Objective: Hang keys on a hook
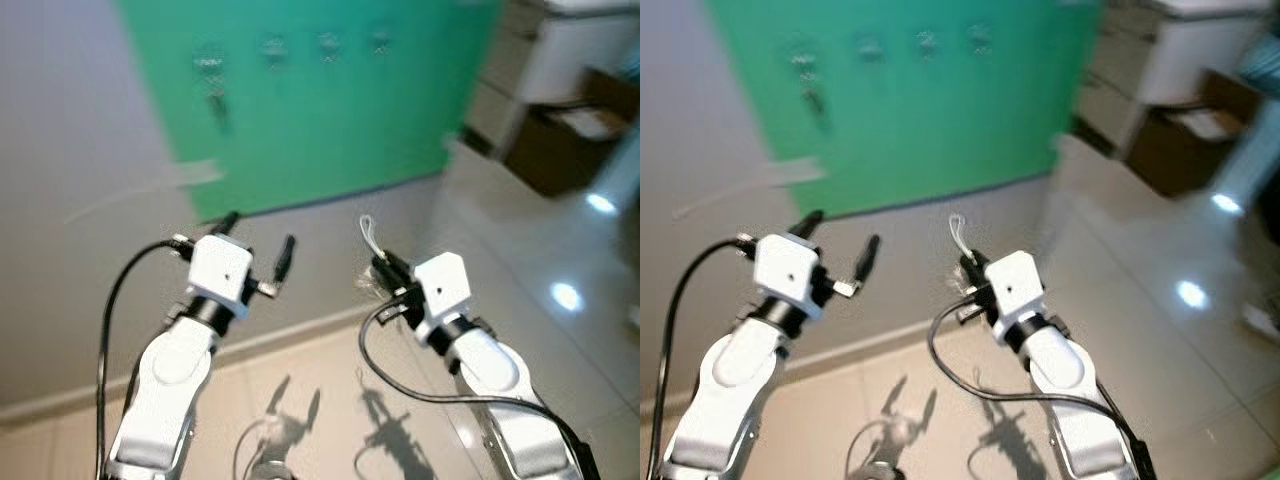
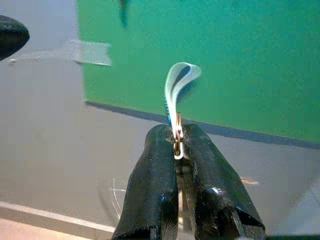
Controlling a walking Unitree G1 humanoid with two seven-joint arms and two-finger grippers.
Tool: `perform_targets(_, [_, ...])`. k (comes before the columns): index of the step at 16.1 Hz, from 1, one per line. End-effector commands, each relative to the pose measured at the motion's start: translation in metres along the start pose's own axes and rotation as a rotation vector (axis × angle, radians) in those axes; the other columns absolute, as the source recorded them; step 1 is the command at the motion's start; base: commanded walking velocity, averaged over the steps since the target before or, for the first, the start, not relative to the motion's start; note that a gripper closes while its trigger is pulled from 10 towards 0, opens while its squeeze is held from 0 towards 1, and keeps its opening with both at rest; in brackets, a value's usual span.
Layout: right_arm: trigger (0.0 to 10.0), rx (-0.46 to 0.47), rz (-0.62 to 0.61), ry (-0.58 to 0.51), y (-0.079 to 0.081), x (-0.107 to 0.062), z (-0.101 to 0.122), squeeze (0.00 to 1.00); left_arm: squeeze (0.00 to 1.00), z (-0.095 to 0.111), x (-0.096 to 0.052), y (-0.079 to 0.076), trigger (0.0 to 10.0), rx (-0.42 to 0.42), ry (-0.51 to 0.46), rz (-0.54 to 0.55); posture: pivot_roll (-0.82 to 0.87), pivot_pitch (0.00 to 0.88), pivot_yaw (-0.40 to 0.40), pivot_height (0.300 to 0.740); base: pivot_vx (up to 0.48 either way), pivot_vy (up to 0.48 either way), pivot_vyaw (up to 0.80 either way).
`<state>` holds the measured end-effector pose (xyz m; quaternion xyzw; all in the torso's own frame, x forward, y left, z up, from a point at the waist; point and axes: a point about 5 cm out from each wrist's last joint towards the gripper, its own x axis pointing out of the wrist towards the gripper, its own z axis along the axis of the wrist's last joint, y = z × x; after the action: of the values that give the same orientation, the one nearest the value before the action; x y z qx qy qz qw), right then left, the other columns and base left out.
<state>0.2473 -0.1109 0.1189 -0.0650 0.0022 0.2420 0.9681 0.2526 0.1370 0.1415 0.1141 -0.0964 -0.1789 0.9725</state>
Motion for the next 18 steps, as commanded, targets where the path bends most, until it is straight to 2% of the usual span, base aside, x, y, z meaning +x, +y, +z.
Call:
perform_targets(1, [10.0,0.012,0.018,-0.038,0.003,0.002,0.006,0.00,0.00,0.007,0.004,0.004,10.0,0.030,-0.029,0.000,0.01,0.000,0.012,0.740,0.345,0.000,0.80])
perform_targets(7, [10.0,0.015,0.008,-0.064,-0.001,0.005,0.009,0.00,0.00,0.010,0.005,0.001,10.0,0.021,-0.051,-0.015,0.02,0.000,0.014,0.740,0.376,0.000,0.80])
perform_targets(10, [10.0,0.035,0.019,-0.097,-0.008,0.004,0.014,0.00,0.00,0.008,0.004,0.001,10.0,0.016,-0.045,-0.018,0.02,0.000,0.015,0.740,0.384,0.000,0.00])
perform_targets(13, [10.0,0.030,0.008,-0.137,-0.022,0.003,0.024,0.00,0.00,0.007,0.005,-0.003,10.0,0.006,-0.046,-0.020,0.01,0.000,0.012,0.740,0.385,0.000,0.00])
perform_targets(18, [10.0,0.044,0.025,-0.162,-0.025,0.001,0.030,0.00,0.00,0.007,0.006,-0.005,10.0,-0.005,-0.048,-0.018,0.01,0.000,0.007,0.740,0.382,0.000,0.00])
